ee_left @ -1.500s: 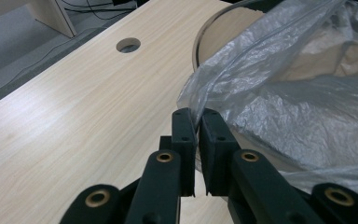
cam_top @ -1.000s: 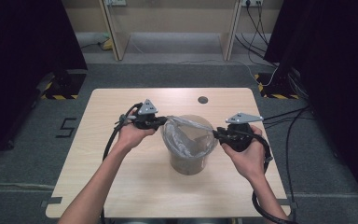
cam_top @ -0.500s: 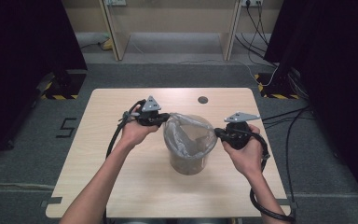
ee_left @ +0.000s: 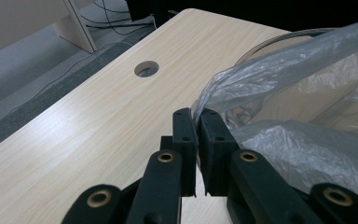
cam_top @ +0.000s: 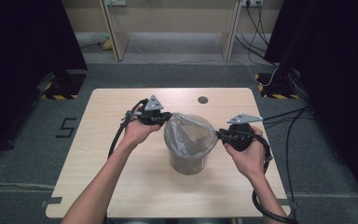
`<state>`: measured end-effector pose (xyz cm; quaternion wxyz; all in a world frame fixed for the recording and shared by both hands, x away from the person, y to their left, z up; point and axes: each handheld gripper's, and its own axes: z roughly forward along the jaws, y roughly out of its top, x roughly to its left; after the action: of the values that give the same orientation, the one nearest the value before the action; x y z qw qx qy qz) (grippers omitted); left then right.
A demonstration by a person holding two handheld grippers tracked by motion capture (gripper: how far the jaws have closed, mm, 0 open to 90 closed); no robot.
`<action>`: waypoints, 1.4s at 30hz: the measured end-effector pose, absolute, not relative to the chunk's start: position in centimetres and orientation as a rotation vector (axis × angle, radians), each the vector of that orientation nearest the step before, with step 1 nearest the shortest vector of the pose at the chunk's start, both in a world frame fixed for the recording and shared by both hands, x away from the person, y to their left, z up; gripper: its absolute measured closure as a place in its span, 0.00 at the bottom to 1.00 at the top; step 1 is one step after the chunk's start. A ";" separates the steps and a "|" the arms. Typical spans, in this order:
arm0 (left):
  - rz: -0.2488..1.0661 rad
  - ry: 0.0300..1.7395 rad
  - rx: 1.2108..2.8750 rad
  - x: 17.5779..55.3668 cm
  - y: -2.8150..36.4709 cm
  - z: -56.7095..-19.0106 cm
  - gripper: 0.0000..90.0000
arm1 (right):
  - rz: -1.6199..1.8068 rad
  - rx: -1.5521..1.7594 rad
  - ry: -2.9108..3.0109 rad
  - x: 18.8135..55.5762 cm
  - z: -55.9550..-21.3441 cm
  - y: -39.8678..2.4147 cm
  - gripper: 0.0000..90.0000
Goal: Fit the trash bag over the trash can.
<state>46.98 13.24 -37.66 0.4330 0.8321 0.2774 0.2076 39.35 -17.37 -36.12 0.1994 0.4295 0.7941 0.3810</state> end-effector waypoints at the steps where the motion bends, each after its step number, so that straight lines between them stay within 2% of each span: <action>1: 0.521 0.690 2.074 47.0 13.2 -37.6 0.95 | 1.068 1.194 2.220 39.3 -35.9 -17.3 0.87; 9: 0.527 0.694 2.072 47.1 12.9 -37.7 0.95 | 1.096 1.130 2.238 39.5 -34.7 -16.2 0.83; 11: 0.528 0.693 2.074 47.1 12.9 -37.7 0.95 | 1.091 1.123 2.244 39.6 -34.7 -16.1 0.84; 16: 0.528 0.683 2.073 47.2 12.7 -37.5 0.95 | 1.076 1.141 2.272 40.1 -35.4 -16.1 0.99; 31: 0.525 0.664 2.082 47.5 11.7 -37.4 0.94 | 1.045 1.189 2.246 40.7 -36.8 -17.0 0.99; 34: 0.521 0.668 2.069 47.5 11.7 -37.3 0.88 | 1.035 1.194 2.253 40.7 -36.9 -17.0 0.99; 39: 0.518 0.663 2.042 47.1 12.0 -36.9 0.72 | 1.040 1.191 2.244 40.6 -36.6 -17.0 0.98; 42: 0.497 0.653 2.029 46.7 12.3 -36.6 0.68 | 1.039 1.193 2.244 40.6 -36.5 -17.0 0.98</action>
<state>46.68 12.27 -36.61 0.4585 0.8239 0.2652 0.2017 40.59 -17.01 -36.53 0.1968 0.4260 0.8013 0.3712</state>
